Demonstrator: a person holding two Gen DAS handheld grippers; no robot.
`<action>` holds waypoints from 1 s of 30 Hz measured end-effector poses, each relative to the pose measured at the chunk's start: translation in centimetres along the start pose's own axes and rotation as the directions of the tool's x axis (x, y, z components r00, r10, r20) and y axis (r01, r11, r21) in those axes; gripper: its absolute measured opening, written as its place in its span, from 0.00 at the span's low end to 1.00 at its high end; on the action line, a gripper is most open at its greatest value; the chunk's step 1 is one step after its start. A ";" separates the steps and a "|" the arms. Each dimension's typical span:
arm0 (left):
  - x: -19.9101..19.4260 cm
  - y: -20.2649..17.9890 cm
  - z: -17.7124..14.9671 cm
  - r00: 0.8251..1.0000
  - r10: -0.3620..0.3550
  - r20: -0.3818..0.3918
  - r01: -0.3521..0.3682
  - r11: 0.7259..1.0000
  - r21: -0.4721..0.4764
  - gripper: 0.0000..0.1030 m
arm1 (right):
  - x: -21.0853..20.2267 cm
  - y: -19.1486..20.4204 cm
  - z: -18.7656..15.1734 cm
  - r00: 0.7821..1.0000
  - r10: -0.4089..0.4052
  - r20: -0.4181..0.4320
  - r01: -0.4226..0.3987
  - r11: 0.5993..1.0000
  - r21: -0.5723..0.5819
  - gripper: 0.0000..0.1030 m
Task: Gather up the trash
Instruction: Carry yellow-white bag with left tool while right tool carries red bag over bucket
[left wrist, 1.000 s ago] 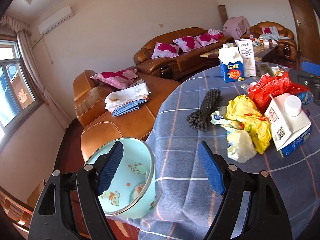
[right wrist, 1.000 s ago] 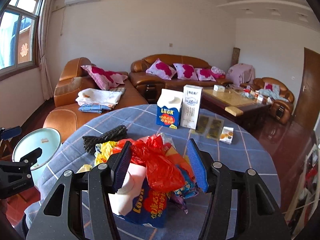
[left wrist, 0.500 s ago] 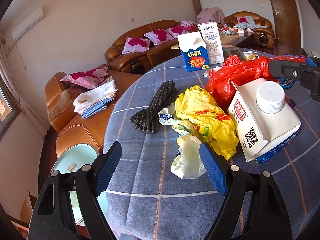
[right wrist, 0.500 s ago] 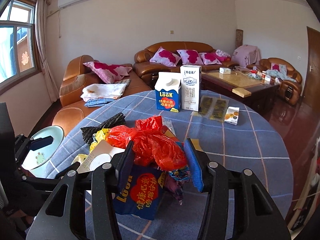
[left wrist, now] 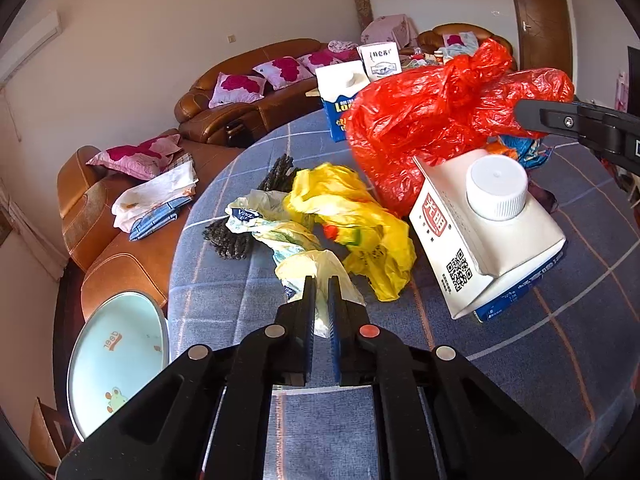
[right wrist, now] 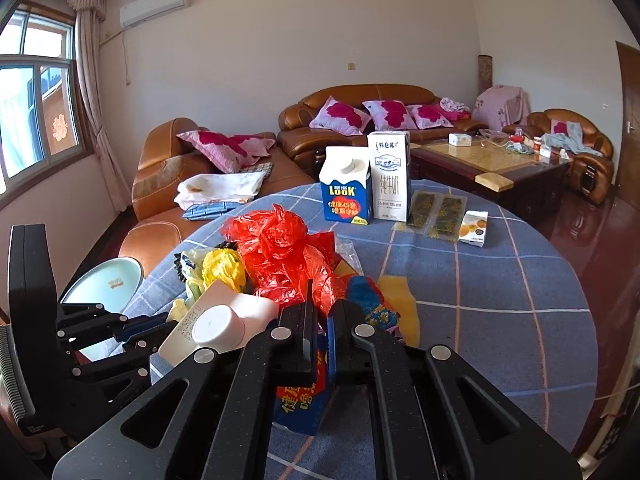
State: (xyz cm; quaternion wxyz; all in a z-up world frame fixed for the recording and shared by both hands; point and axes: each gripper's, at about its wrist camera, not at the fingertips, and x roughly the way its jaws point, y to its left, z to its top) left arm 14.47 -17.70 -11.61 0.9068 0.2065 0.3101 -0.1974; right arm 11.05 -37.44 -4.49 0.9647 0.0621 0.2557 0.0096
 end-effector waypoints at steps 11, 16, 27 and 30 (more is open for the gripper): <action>-5.3 2.6 0.9 0.985 0.124 0.117 -0.119 0.992 -0.049 0.06 | -2.6 0.8 2.2 0.989 0.014 0.148 -0.020 0.999 0.036 0.04; -6.5 5.1 0.3 0.970 0.216 0.115 -0.204 0.973 -0.109 0.06 | -1.7 3.4 3.2 0.983 0.061 0.173 -0.062 0.998 0.000 0.04; -7.9 10.1 -1.0 0.935 0.341 0.096 -0.315 0.925 -0.213 0.06 | 0.7 9.5 4.1 0.974 0.147 0.174 -0.131 0.986 -0.098 0.04; -8.1 10.9 -1.2 0.930 0.357 0.090 -0.330 0.916 -0.228 0.06 | 1.3 10.5 4.0 0.973 0.159 0.169 -0.141 0.983 -0.116 0.04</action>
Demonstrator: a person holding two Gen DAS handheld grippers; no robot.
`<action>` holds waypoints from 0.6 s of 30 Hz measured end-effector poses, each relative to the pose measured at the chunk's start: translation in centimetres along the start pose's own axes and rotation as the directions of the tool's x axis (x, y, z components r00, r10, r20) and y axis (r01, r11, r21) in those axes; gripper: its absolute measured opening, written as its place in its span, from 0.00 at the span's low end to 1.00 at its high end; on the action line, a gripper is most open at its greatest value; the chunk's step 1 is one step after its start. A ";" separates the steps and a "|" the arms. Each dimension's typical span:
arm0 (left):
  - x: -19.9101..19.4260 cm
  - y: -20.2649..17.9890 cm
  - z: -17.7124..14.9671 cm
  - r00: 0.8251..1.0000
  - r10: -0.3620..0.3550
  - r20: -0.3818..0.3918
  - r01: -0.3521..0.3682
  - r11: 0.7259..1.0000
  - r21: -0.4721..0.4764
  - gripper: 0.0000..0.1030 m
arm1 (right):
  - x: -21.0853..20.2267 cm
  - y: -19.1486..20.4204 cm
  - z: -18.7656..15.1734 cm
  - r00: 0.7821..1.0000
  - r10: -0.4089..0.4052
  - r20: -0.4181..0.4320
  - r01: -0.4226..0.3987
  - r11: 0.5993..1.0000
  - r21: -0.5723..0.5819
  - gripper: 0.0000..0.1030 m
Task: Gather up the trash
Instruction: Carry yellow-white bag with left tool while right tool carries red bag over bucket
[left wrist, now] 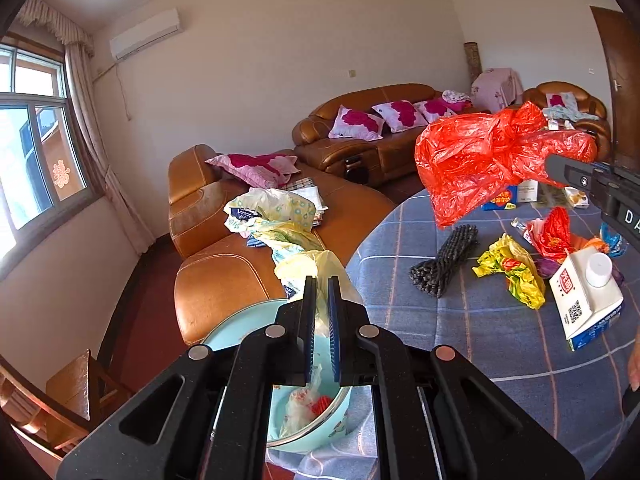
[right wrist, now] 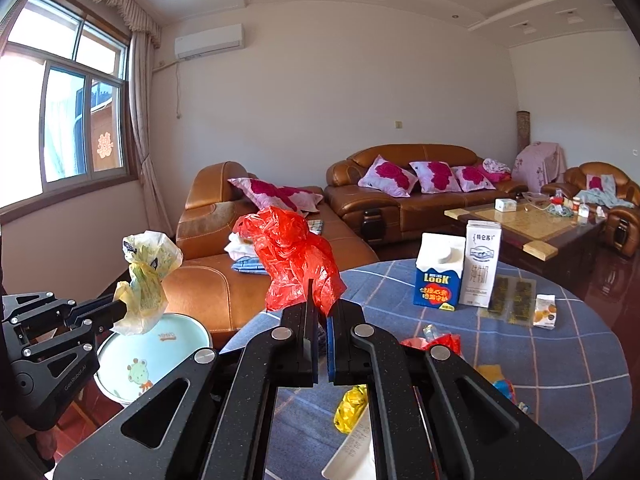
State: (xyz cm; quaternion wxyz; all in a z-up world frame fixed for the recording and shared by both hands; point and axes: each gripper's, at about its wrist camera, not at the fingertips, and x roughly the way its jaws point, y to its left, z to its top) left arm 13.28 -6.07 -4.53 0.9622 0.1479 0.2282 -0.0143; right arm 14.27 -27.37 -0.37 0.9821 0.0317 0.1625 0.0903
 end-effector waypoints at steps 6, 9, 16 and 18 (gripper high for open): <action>0.5 1.8 -0.4 0.999 0.041 -0.015 -0.042 0.999 -0.022 0.06 | 1.8 1.9 -0.3 1.000 0.022 -0.011 -0.022 0.999 -0.032 0.04; 0.9 2.2 -0.6 0.998 0.065 -0.023 -0.065 0.997 -0.029 0.06 | 2.8 2.6 -0.4 0.999 0.031 -0.018 -0.032 0.998 -0.053 0.04; 1.6 3.3 -1.2 0.993 0.112 -0.047 -0.114 0.993 -0.042 0.06 | 4.7 4.2 -1.1 0.998 0.062 -0.033 -0.065 0.994 -0.092 0.04; 1.7 3.8 -1.2 0.991 0.123 -0.052 -0.126 0.991 -0.045 0.06 | 5.1 4.6 -1.3 0.997 0.071 -0.036 -0.075 0.992 -0.106 0.04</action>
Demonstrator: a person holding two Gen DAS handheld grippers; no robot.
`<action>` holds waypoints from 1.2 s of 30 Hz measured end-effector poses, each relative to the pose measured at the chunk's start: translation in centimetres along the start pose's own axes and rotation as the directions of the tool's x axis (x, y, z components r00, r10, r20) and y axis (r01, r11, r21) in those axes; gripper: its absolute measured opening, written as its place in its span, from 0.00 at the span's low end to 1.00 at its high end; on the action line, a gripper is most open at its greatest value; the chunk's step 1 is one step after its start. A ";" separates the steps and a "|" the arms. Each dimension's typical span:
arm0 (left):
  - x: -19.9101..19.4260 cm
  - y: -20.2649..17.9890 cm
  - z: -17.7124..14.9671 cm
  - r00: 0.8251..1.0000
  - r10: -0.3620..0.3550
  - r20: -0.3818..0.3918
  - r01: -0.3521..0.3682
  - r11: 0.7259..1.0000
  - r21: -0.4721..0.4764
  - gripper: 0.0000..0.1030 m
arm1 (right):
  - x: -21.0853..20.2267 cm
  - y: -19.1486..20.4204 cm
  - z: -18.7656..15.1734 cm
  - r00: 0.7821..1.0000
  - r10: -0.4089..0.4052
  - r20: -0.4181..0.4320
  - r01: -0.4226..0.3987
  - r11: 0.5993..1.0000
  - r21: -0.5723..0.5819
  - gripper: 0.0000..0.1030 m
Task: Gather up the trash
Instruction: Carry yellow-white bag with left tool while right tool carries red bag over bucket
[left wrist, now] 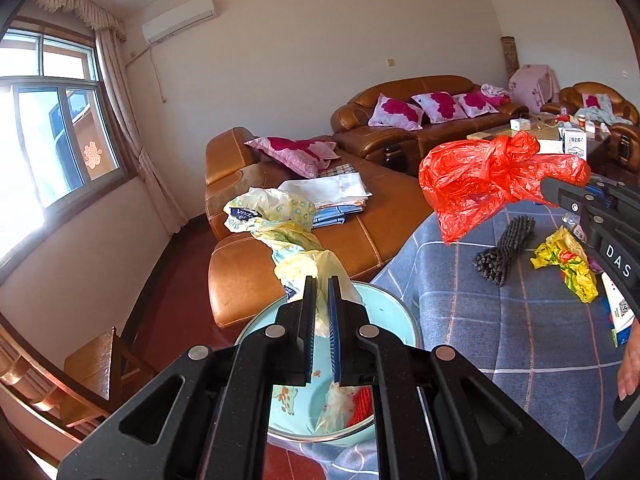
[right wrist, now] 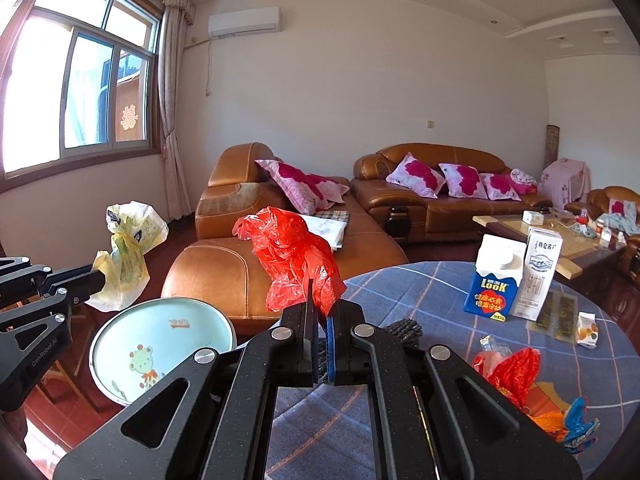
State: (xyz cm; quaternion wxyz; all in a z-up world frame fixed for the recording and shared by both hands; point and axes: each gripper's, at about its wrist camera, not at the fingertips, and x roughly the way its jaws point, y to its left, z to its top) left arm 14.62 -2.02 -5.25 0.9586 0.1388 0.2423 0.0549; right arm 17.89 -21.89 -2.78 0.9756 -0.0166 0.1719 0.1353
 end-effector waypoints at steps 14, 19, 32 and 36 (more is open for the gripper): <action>1.4 2.1 -1.0 0.997 0.065 -0.040 -0.065 0.998 -0.012 0.06 | 2.6 2.5 -0.6 0.999 0.049 -0.015 -0.050 0.996 -0.071 0.04; 1.6 2.7 -1.3 0.994 0.093 -0.053 -0.094 0.995 -0.011 0.06 | 3.3 3.4 -1.0 0.998 0.065 -0.021 -0.067 0.993 -0.095 0.04; 2.4 4.2 -1.8 0.985 0.145 -0.093 -0.146 0.989 -0.010 0.06 | 4.4 4.8 -1.1 0.995 0.098 -0.031 -0.101 0.987 -0.127 0.03; 2.7 4.4 -1.9 0.983 0.153 -0.104 -0.155 0.988 -0.006 0.06 | 4.7 5.2 -0.9 0.993 0.110 -0.034 -0.114 0.983 -0.142 0.03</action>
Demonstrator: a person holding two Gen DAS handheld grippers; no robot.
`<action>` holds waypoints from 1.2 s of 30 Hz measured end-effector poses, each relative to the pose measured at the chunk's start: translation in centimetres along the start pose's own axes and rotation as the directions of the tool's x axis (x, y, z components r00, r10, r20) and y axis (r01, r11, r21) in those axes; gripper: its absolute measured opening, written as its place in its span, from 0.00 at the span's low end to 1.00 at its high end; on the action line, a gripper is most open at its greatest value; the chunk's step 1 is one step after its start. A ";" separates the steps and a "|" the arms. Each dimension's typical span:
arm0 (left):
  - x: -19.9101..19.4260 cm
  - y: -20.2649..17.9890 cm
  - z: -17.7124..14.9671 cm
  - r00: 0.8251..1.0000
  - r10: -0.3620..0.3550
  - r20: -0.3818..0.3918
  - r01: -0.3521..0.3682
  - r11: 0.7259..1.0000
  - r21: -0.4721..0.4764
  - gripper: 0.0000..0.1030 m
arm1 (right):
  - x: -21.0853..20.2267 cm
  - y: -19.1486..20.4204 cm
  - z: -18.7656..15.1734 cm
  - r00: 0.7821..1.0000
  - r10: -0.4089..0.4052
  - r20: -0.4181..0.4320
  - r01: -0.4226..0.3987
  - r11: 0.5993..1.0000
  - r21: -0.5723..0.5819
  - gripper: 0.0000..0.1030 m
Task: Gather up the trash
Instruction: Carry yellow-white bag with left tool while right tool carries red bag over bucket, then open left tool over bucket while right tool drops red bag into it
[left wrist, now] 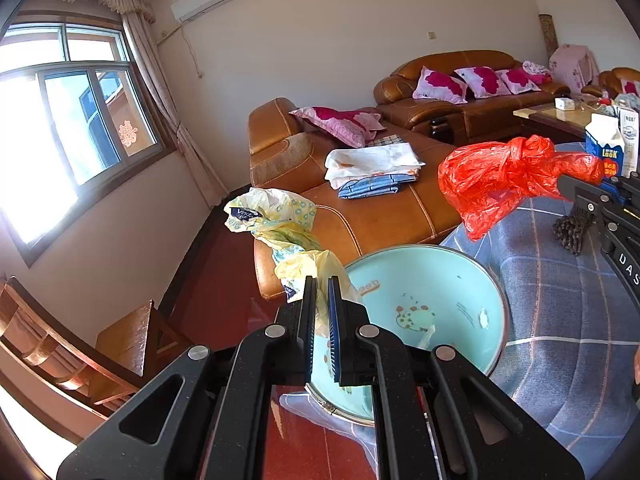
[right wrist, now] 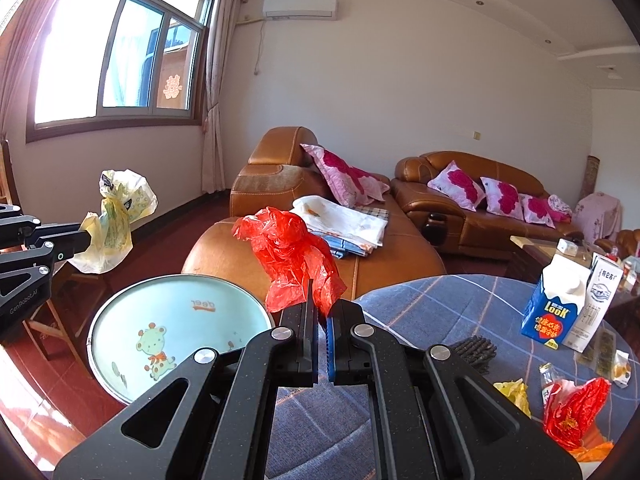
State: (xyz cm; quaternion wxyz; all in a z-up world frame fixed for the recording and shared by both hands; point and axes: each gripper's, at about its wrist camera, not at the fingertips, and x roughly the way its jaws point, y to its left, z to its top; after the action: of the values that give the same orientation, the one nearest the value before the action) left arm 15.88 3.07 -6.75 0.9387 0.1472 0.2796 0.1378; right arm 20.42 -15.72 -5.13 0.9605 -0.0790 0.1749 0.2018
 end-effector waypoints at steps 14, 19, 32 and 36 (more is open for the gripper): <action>0.5 -0.3 0.2 0.999 0.031 -0.034 -0.030 0.999 0.019 0.06 | 1.1 1.3 0.6 0.998 0.055 -0.007 -0.055 0.996 -0.067 0.04; 0.9 -0.3 0.3 0.998 0.034 -0.049 -0.033 0.999 0.024 0.06 | 1.5 1.2 0.7 0.998 0.065 -0.019 -0.066 0.996 -0.067 0.03; 1.3 -0.5 -0.1 0.997 0.036 -0.067 -0.033 0.998 0.045 0.06 | 1.6 1.4 0.6 0.996 0.085 -0.036 -0.088 0.993 -0.085 0.04; 1.4 -0.7 -0.2 0.997 0.031 -0.073 -0.027 0.998 0.049 0.06 | 1.4 1.4 0.7 0.995 0.089 -0.037 -0.092 0.992 -0.089 0.04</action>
State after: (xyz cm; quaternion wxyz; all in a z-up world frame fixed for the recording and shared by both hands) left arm 17.02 2.92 -7.85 0.9219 0.1687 0.3149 0.1497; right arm 21.25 -13.76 -5.17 0.9427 -0.1178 0.1847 0.2514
